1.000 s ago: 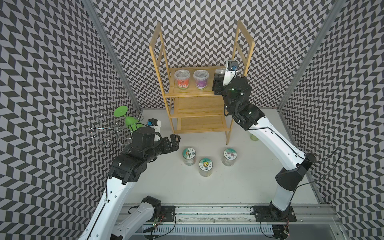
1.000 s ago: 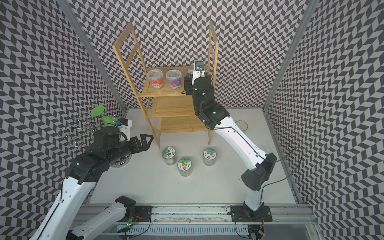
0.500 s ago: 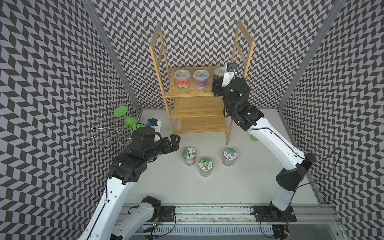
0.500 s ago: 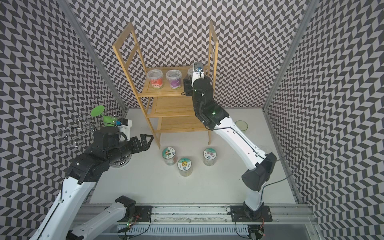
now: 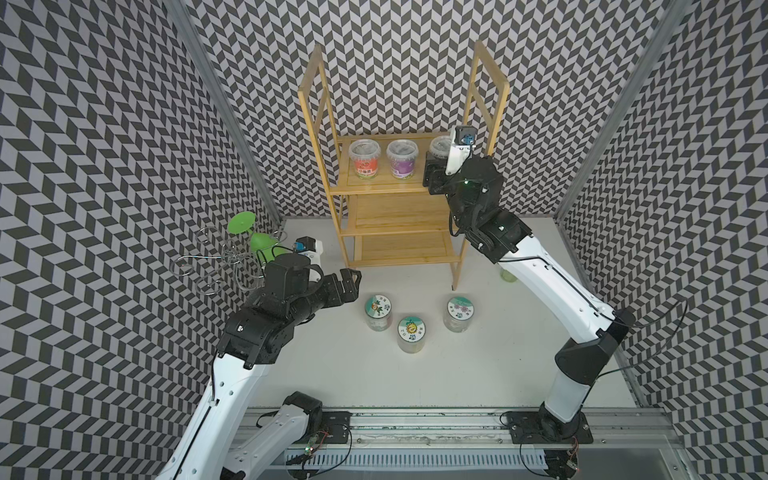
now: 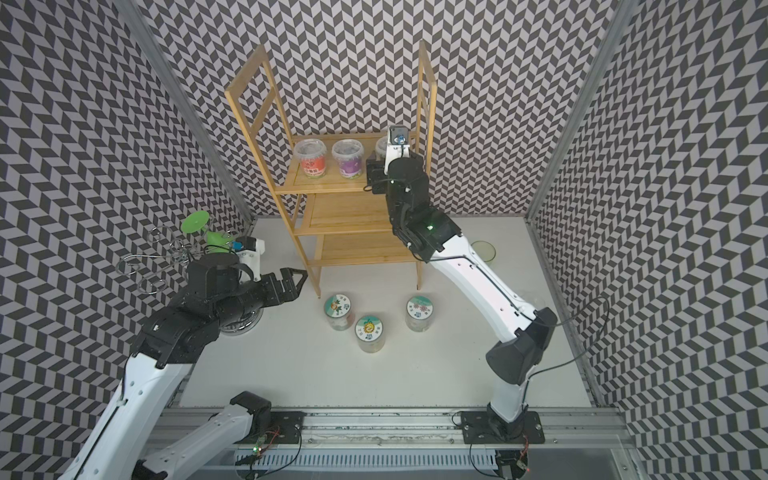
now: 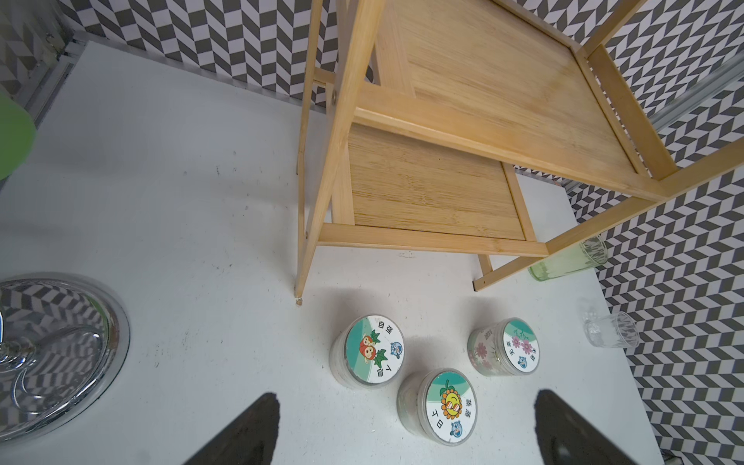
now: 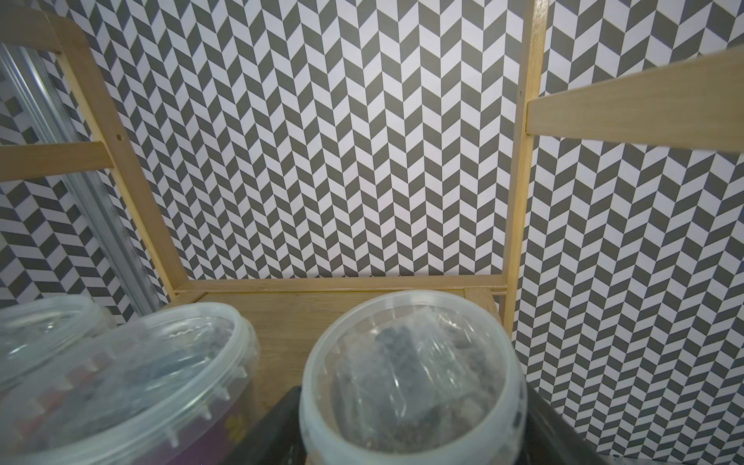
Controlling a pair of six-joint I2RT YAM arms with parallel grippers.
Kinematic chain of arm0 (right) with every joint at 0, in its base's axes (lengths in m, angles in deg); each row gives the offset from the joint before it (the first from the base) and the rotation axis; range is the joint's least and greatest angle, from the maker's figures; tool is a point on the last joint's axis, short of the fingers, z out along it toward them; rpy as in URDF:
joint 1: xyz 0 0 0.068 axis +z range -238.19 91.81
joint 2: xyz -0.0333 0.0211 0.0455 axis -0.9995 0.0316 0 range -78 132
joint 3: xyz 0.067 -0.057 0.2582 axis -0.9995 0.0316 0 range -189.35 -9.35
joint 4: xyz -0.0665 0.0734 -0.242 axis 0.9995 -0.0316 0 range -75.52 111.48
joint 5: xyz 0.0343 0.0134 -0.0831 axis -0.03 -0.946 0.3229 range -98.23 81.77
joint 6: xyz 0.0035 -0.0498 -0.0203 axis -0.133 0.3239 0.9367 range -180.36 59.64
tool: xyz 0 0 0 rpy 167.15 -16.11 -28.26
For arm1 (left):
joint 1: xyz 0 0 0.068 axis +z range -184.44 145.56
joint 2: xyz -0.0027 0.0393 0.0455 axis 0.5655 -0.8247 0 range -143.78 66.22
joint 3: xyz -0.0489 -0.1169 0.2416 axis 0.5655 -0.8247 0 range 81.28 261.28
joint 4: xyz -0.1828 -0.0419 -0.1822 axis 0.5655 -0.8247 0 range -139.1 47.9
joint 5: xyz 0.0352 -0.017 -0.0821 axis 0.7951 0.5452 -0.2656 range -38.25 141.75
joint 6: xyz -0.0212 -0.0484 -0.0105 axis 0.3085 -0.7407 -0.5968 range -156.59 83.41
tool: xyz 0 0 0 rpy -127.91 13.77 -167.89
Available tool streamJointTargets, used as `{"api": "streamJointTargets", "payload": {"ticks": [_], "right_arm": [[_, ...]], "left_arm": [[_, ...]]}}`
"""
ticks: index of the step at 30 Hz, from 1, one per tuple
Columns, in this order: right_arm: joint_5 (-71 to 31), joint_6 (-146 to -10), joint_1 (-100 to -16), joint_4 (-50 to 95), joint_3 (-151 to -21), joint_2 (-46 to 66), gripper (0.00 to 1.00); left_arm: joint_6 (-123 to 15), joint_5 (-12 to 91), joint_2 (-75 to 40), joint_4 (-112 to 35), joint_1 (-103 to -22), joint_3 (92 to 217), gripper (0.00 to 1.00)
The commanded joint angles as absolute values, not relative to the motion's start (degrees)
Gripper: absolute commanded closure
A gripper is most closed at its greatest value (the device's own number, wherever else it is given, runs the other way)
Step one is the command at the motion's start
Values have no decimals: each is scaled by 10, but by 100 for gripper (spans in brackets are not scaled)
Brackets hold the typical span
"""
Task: Place the seed container on the shelf
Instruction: Place the seed jar on the shelf.
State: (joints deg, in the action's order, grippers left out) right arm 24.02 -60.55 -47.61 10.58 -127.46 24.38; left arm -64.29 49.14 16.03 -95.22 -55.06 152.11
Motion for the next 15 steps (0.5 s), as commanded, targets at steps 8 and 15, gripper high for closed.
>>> {"api": "streamJointTargets", "payload": {"ticks": [8, 15], "right_arm": [[240, -617, -472, 91, -1256, 213, 21], [227, -616, -471, 87, -1246, 204, 19]], "left_arm": [[-632, 497, 164, -939, -554, 1519, 1], [-631, 497, 166, -939, -556, 1520, 0]]}}
